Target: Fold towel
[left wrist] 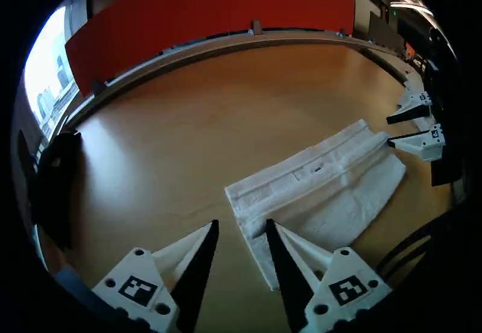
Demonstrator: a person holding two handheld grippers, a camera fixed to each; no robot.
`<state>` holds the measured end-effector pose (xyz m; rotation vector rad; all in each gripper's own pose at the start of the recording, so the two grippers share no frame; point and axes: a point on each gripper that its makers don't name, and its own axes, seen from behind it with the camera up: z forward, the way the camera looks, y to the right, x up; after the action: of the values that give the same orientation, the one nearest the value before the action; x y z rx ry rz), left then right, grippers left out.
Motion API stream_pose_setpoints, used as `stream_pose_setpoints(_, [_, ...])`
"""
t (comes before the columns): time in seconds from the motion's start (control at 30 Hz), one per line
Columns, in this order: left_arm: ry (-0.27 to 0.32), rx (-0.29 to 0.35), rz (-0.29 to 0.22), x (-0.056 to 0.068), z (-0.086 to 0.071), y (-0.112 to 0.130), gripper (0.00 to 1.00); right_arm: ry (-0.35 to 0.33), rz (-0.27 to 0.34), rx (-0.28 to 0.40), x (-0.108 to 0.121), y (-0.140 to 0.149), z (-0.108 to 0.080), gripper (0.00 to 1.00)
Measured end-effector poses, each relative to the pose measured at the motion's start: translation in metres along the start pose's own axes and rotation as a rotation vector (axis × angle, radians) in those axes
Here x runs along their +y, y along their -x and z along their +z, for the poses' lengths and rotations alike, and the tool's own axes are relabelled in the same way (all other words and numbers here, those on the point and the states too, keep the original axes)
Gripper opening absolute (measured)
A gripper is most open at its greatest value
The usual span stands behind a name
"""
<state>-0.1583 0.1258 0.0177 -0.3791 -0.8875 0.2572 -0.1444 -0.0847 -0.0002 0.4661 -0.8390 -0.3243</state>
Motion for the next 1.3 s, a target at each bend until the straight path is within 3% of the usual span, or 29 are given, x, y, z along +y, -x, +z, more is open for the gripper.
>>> stream_pose_setpoints(0.33, [-0.011, -0.002, -0.01, -0.011, 0.007, -0.011, 0.64, 0.038, -0.016, 0.016, 0.019, -0.018, 0.008, 0.76])
stream_pose_setpoints(0.53, [-0.016, 0.018, -0.016, -0.016, 0.004, -0.018, 0.77, 0.056, -0.02, 0.032, 0.027, -0.03, 0.009, 0.77])
stream_pose_setpoints(0.67, [-0.022, 0.028, -0.017, -0.02, -0.001, -0.021, 0.92, 0.065, -0.019, 0.046, 0.029, -0.035, 0.006, 0.82])
stream_pose_setpoints(0.9, [-0.024, 0.036, -0.04, -0.022, -0.011, -0.018, 0.94, 0.062, -0.009, 0.057, 0.024, -0.036, -0.003, 0.99])
stream_pose_setpoints(1.3, [-0.021, 0.043, -0.079, -0.016, -0.035, -0.002, 0.94, 0.08, 0.008, 0.082, 0.016, -0.028, -0.026, 1.0])
